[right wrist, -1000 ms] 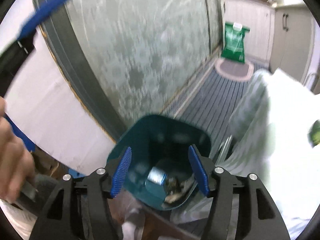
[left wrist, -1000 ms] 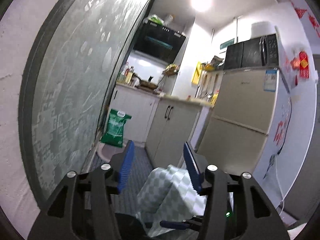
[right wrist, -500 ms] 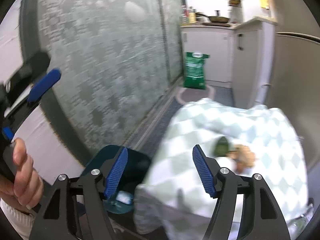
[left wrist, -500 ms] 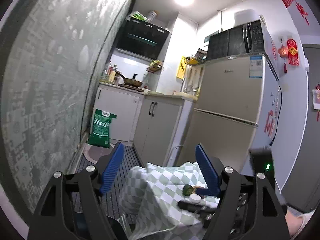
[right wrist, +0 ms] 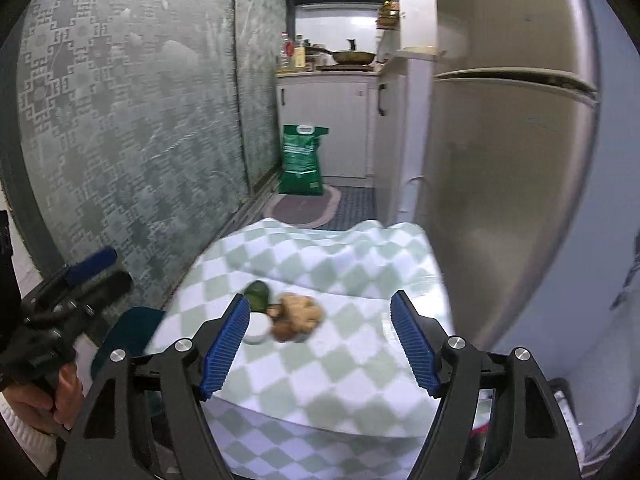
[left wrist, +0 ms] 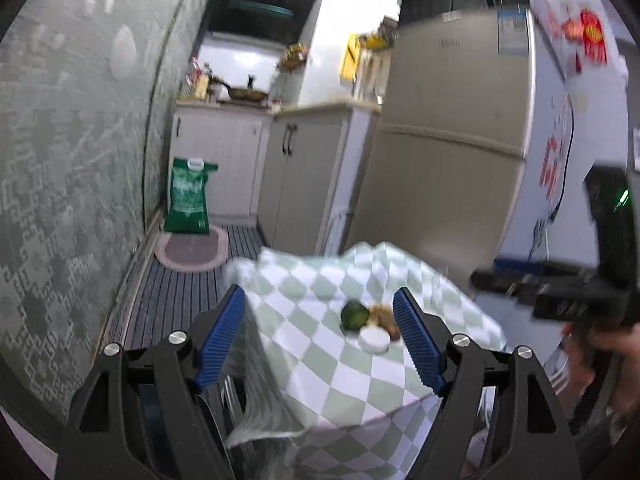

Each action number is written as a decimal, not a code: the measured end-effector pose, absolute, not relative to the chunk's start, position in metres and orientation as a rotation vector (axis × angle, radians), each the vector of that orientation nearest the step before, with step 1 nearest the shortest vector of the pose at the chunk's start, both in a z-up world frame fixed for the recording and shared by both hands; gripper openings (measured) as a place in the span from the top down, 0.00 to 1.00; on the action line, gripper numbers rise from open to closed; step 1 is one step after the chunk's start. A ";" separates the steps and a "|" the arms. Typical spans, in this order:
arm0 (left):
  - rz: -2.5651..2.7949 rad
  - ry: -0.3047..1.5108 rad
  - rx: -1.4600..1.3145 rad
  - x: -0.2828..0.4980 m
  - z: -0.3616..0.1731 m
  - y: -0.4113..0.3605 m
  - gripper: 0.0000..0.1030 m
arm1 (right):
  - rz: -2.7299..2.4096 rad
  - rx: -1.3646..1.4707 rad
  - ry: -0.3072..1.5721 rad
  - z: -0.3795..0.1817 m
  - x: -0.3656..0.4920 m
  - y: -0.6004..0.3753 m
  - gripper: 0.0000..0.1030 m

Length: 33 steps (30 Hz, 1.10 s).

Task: Collect trash
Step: 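Move both tools back over the table toward the remaining items, then grasp the white round lid with the left tool and lift it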

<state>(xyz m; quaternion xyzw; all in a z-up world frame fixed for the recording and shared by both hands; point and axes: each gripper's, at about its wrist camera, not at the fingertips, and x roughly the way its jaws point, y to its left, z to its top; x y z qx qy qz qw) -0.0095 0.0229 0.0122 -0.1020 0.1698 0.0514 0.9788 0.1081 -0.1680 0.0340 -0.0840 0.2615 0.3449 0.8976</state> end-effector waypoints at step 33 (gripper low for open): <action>0.101 0.645 -0.064 0.089 -0.041 -0.039 0.69 | 0.707 -0.305 0.610 0.010 0.122 -0.208 0.27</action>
